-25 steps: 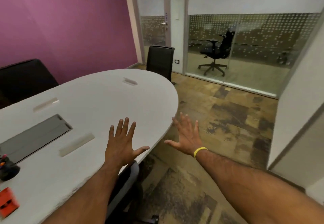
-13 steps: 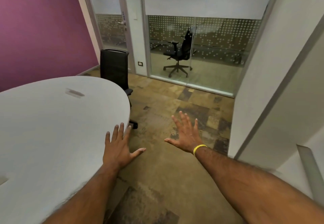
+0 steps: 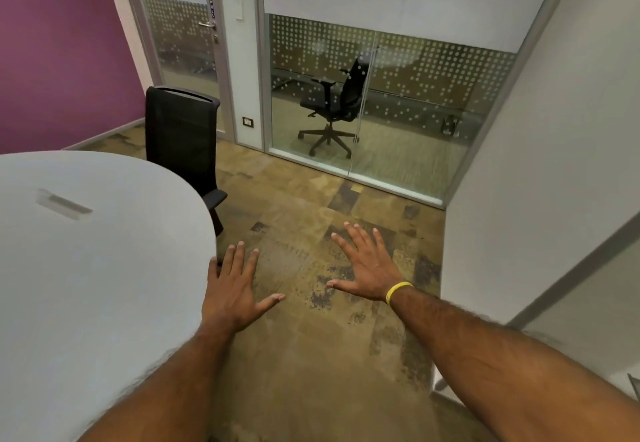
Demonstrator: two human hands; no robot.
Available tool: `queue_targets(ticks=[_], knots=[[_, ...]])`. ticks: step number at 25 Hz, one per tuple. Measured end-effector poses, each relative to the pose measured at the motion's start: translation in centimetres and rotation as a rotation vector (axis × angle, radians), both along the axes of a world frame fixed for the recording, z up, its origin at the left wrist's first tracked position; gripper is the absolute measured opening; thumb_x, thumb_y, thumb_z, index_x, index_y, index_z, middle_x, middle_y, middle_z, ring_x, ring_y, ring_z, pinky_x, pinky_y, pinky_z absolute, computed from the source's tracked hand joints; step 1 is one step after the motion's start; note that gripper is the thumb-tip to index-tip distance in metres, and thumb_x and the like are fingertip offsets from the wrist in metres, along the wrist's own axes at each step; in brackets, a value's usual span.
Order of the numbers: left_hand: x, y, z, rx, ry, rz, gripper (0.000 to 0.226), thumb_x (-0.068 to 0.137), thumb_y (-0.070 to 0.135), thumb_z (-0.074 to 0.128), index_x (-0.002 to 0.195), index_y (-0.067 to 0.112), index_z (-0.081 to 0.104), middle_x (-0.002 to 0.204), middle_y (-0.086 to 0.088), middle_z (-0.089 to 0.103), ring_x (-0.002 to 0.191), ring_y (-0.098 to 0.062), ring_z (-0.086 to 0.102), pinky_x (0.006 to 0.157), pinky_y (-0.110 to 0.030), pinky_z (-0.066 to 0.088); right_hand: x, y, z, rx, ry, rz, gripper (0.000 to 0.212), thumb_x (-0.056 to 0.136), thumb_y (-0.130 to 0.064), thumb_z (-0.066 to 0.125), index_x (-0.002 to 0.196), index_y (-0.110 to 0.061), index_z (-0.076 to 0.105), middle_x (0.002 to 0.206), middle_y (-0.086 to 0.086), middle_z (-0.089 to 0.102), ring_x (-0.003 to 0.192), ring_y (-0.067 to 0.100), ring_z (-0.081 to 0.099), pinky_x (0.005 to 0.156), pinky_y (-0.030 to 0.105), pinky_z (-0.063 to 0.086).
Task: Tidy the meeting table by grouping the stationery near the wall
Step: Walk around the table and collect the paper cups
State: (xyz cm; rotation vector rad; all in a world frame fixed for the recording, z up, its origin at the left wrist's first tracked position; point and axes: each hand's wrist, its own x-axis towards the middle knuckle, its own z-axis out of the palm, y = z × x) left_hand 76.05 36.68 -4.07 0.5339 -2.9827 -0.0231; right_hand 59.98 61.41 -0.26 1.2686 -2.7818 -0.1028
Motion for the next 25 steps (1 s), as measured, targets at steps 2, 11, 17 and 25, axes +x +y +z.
queue_targets(ticks=[2, 11, 17, 25], knots=[[-4.5, -2.7, 0.6, -0.022, -0.020, -0.034, 0.113, 0.068, 0.095, 0.006, 0.155, 0.023, -0.001, 0.163, -0.009, -0.006, 0.150, -0.026, -0.010, 0.120, -0.054, -0.001, -3.8, -2.5, 0.0, -0.004, 0.001, 0.013, 0.105, 0.075, -0.088, 0.030, 0.156, -0.026, 0.009, 0.164, 0.011, 0.003, 0.151, 0.030, 0.004, 0.119, 0.057, 0.000], [-26.8, -13.2, 0.5, -0.118, -0.118, -0.131, 0.114, 0.069, 0.094, 0.009, 0.155, 0.021, 0.003, 0.164, -0.012, -0.001, 0.150, -0.028, -0.004, 0.119, -0.056, 0.002, -25.5, -14.3, -2.6, -0.040, -0.052, 0.064, 0.105, 0.075, -0.090, 0.026, 0.156, -0.025, 0.011, 0.163, 0.014, 0.007, 0.150, 0.032, 0.008, 0.120, 0.056, 0.000], [-44.2, -20.1, 0.4, -0.069, -0.112, -0.002, 0.115, 0.067, 0.095, 0.010, 0.155, 0.021, 0.008, 0.164, -0.011, 0.002, 0.151, -0.027, -0.002, 0.120, -0.054, 0.003, -43.7, -21.7, -3.7, 0.011, -0.080, 0.158, 0.106, 0.074, -0.089, 0.028, 0.156, -0.024, 0.012, 0.162, 0.016, 0.007, 0.149, 0.034, 0.010, 0.119, 0.057, 0.001], [-62.7, -30.4, 2.5, -0.016, -0.078, 0.156, 0.114, 0.069, 0.094, 0.013, 0.155, 0.020, 0.004, 0.164, -0.011, 0.002, 0.150, -0.026, -0.004, 0.120, -0.053, 0.003, -64.2, -35.9, -1.8, -0.014, -0.075, 0.273, 0.101, 0.078, -0.085, 0.030, 0.156, -0.025, 0.010, 0.163, 0.015, 0.005, 0.150, 0.032, 0.007, 0.119, 0.056, 0.000]])
